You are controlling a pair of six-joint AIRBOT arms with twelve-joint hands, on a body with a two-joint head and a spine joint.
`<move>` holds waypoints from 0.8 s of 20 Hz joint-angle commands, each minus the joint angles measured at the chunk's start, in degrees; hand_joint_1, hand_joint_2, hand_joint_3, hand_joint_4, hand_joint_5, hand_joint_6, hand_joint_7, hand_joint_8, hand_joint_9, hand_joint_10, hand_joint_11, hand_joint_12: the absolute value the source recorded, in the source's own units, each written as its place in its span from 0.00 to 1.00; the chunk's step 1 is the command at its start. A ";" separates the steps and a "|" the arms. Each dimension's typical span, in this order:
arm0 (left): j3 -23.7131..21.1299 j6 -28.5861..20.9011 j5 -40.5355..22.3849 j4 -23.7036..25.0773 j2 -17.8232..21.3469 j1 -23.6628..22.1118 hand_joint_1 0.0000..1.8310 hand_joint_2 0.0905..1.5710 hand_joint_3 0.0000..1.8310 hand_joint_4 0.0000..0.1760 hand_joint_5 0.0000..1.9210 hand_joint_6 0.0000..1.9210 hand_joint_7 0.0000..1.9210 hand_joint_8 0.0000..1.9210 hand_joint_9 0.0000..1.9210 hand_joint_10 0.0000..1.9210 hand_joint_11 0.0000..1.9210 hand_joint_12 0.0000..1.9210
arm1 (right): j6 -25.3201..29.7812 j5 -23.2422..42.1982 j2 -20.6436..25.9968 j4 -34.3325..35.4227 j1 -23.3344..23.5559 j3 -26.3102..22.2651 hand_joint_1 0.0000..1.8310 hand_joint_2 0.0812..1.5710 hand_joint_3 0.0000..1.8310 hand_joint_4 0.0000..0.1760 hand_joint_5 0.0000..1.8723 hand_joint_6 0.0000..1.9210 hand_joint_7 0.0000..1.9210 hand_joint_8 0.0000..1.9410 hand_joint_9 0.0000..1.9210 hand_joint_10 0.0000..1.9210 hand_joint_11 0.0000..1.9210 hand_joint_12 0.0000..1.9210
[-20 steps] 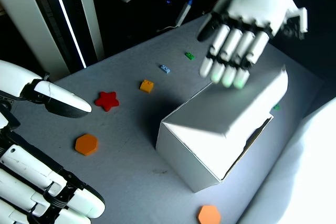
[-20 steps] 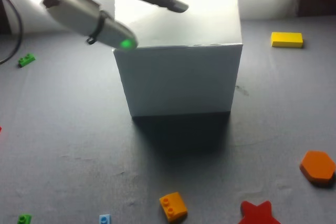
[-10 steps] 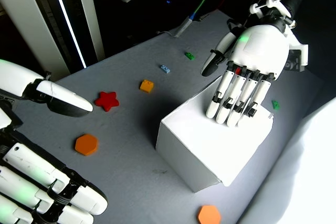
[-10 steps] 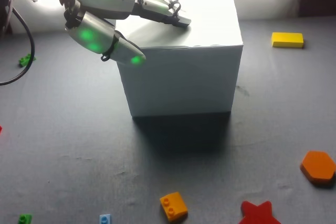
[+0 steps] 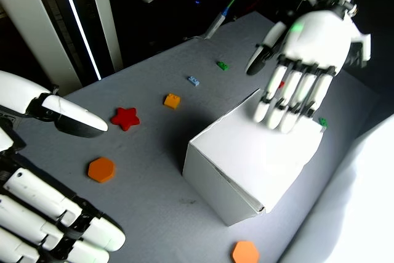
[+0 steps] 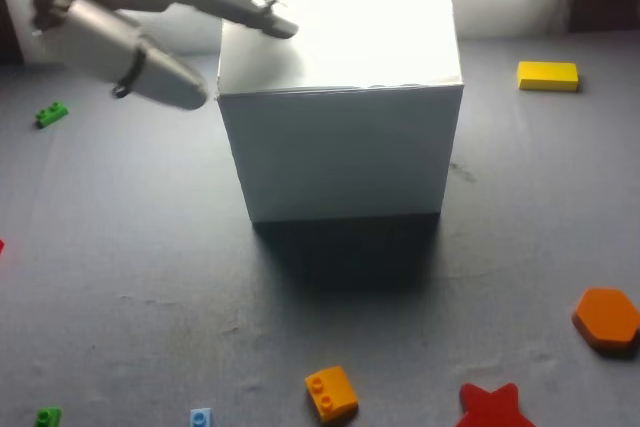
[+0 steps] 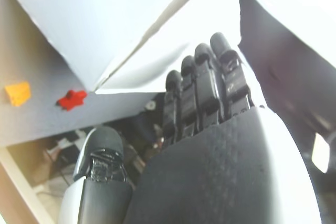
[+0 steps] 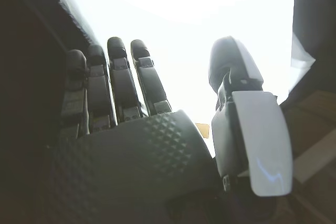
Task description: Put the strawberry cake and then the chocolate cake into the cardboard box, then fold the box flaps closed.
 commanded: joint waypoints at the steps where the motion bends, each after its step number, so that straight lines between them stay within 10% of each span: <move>1: -0.62 -0.56 0.14 -3.44 1.23 -0.91 0.01 0.84 0.00 0.06 0.10 0.00 0.12 0.00 0.12 0.00 0.00 0.35 | -1.29 3.22 0.57 -1.63 0.45 -0.33 0.00 0.78 0.00 0.00 0.07 0.00 0.10 0.00 0.09 0.00 0.00 0.20; 4: -4.45 -1.44 0.02 -1.28 5.86 -1.22 0.03 0.81 0.00 0.08 0.12 0.00 0.15 0.01 0.15 0.01 0.00 0.40 | -2.66 1.26 0.46 -6.23 -0.26 -1.16 0.00 0.76 0.00 0.00 0.10 0.01 0.12 0.01 0.10 0.01 0.00 0.21; 6: -6.92 -1.66 0.02 0.22 8.40 -1.02 0.09 0.76 0.00 0.03 0.29 0.02 0.35 0.02 0.31 0.03 0.07 0.52 | -2.86 0.54 0.41 -8.79 -0.89 -1.66 0.00 0.76 0.00 0.00 0.29 0.08 0.31 0.06 0.25 0.08 0.00 0.50; 7: -8.33 -1.71 0.02 0.41 9.82 -0.42 0.14 0.75 0.00 0.00 0.39 0.03 0.45 0.04 0.41 0.06 0.14 0.61 | -3.56 0.37 0.29 -9.93 -1.23 -1.89 0.03 0.77 0.00 0.00 0.40 0.14 0.41 0.11 0.28 0.28 0.00 0.75; 9: -11.14 -1.82 0.03 0.57 12.73 1.17 0.12 0.77 0.00 0.00 0.51 0.02 0.58 0.06 0.47 0.25 0.19 0.73 | -8.09 -0.61 -0.06 -10.79 -2.14 -2.48 0.03 0.78 0.00 0.00 0.43 0.41 0.50 0.30 0.33 0.62 0.13 0.96; 11: -13.58 -1.90 0.04 0.55 15.20 2.75 0.08 0.82 0.00 0.00 0.62 0.09 0.60 0.37 0.46 0.66 0.26 0.82 | -11.01 -1.46 -0.58 -10.79 -3.46 -2.68 0.00 0.81 0.00 0.00 0.53 0.64 0.61 0.54 0.50 0.80 0.29 1.00; 13: -16.41 -1.91 0.04 0.53 17.93 4.64 0.03 0.88 0.00 0.00 0.53 0.70 0.56 0.81 0.52 0.92 0.40 0.96 | -13.08 -1.54 -1.18 -10.79 -4.65 -2.71 0.00 0.86 0.01 0.00 0.60 0.77 0.71 0.73 0.68 0.92 0.58 1.00; 16: -19.91 -1.91 -0.06 0.35 20.60 5.70 0.12 0.92 0.00 0.00 0.50 0.85 0.55 0.93 0.55 1.00 0.50 1.00 | -14.15 -1.81 -1.33 -10.79 -4.77 -2.78 0.00 0.96 0.02 0.00 0.60 0.80 0.70 0.87 0.70 0.99 0.70 1.00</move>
